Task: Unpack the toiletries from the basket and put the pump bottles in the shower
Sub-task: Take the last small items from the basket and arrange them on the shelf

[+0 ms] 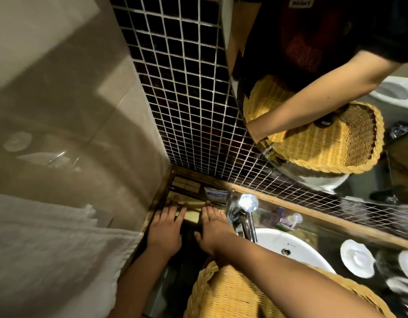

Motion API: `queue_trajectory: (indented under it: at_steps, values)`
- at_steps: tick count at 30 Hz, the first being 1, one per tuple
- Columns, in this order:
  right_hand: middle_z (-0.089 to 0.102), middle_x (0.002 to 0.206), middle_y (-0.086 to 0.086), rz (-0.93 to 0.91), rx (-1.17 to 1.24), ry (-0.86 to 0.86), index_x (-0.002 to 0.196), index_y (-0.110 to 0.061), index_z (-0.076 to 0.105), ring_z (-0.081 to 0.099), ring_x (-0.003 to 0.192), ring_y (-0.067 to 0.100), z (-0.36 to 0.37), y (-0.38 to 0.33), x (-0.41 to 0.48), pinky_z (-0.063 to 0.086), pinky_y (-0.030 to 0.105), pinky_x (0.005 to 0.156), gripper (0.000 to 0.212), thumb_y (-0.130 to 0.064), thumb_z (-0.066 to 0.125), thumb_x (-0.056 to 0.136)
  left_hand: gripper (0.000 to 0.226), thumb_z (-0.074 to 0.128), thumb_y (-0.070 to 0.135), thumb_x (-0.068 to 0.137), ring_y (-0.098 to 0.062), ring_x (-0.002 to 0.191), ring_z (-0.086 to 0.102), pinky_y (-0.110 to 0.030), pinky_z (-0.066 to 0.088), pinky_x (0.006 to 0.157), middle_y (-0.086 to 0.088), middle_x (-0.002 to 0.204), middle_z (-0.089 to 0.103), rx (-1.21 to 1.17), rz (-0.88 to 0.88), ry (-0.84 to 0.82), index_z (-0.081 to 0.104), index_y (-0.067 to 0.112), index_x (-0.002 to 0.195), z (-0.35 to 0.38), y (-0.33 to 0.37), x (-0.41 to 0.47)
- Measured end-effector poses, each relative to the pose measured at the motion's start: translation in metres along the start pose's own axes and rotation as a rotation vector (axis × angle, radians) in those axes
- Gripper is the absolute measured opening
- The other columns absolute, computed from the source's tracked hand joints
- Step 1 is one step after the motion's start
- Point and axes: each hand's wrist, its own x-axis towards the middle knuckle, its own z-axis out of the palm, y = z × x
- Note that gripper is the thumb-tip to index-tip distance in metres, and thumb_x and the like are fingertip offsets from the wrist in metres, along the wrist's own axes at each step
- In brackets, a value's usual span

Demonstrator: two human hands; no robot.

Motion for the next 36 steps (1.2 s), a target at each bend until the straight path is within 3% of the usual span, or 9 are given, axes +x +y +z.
queue_trajectory:
  at_steps: [4,25,30,36]
  values:
    - [-0.012,0.165,0.015,0.000,-0.012,-0.022,0.157,-0.006,-0.009,-0.011,0.152,0.027,0.004,-0.001,0.003,-0.006,0.039,0.121,0.084,-0.050,0.035,0.101,0.081,0.055,0.036,0.086,-0.029,0.145,0.020,-0.042,0.018,0.118,-0.007,0.159,0.024,-0.005,-0.019,-0.018,0.016,0.027,0.156,0.000,-0.002,0.004]
    - [-0.011,0.165,0.015,0.069,-0.125,-0.155,0.156,-0.003,-0.007,-0.009,0.152,0.029,0.012,-0.011,0.025,-0.003,0.043,0.123,0.077,-0.049,0.027,0.105,0.072,0.059,0.037,0.085,-0.026,0.133,0.041,-0.047,0.017,0.117,-0.005,0.146,0.047,-0.009,-0.025,-0.044,0.032,0.030,0.151,0.007,0.004,0.016]
    - [-0.006,0.165,0.017,0.062,-0.177,-0.131,0.157,-0.002,-0.004,-0.006,0.152,0.030,0.011,-0.011,0.025,-0.001,0.044,0.123,0.072,-0.040,0.029,0.106,0.065,0.061,0.039,0.083,-0.026,0.122,0.051,-0.044,0.031,0.108,-0.001,0.136,0.056,-0.006,0.009,-0.010,0.042,0.029,0.145,0.004,0.010,0.020]
    - [-0.006,0.165,0.018,0.074,-0.098,-0.159,0.156,0.001,-0.005,-0.006,0.152,0.032,0.008,-0.016,0.024,0.000,0.044,0.123,0.077,-0.045,0.029,0.105,0.066,0.066,0.045,0.082,-0.023,0.121,0.053,-0.040,0.032,0.104,0.000,0.132,0.060,-0.026,-0.030,-0.071,0.046,0.030,0.142,0.009,0.022,0.031]
